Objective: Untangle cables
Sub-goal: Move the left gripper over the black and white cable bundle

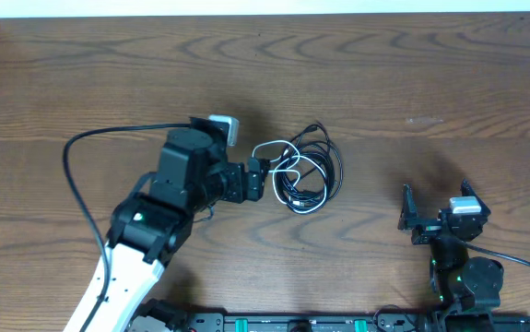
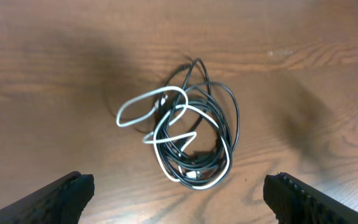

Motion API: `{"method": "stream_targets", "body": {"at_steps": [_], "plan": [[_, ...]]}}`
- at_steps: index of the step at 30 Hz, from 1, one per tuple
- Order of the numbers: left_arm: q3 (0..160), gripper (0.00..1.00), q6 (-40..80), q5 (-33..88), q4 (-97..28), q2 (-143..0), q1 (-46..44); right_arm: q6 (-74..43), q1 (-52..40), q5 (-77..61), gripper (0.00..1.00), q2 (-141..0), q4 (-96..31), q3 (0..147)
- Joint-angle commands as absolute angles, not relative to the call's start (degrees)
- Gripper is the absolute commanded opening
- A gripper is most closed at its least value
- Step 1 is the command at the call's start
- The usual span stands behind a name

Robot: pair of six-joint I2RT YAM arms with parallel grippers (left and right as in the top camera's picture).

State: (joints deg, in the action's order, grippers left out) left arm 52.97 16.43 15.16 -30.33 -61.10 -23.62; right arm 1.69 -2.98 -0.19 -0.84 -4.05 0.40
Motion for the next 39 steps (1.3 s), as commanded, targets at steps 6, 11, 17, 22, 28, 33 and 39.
{"method": "stream_targets", "body": {"at_steps": [6, 11, 17, 22, 28, 33, 39], "plan": [[54.02, 0.94, 19.22, 16.51, -28.86, -67.18, -25.47, 1.32, -3.42, 0.03, 0.99, -0.64, -4.32, 0.32], [54.02, 0.94, 30.15, 16.49, -21.80, -71.26, -25.47, 1.34, -3.42, 0.03, 0.99, -0.64, -4.32, 0.32], [54.02, 0.92, 53.32, 16.01, -14.17, -77.62, -25.47, 1.32, -3.42, 0.03, 0.99, -0.64, -4.32, 0.32], [54.02, 0.92, 69.14, 16.08, -11.18, -83.11, -25.50, 1.32, -3.42, 0.03, 0.99, -0.64, -4.32, 0.32], [54.02, 0.86, 74.30, 16.03, -5.45, -88.14, -25.47, 1.34, -3.42, 0.03, 0.99, -0.64, -4.32, 0.32], [54.02, 0.75, 79.24, 15.81, -2.00, -92.62, -25.47, 1.32, -3.42, 0.03, 0.99, -0.64, -4.32, 0.32], [54.02, 0.52, 85.71, 15.14, -1.61, -97.32, -25.58, 1.32, -3.42, 0.03, 0.99, -0.64, -4.32, 0.32]]}}
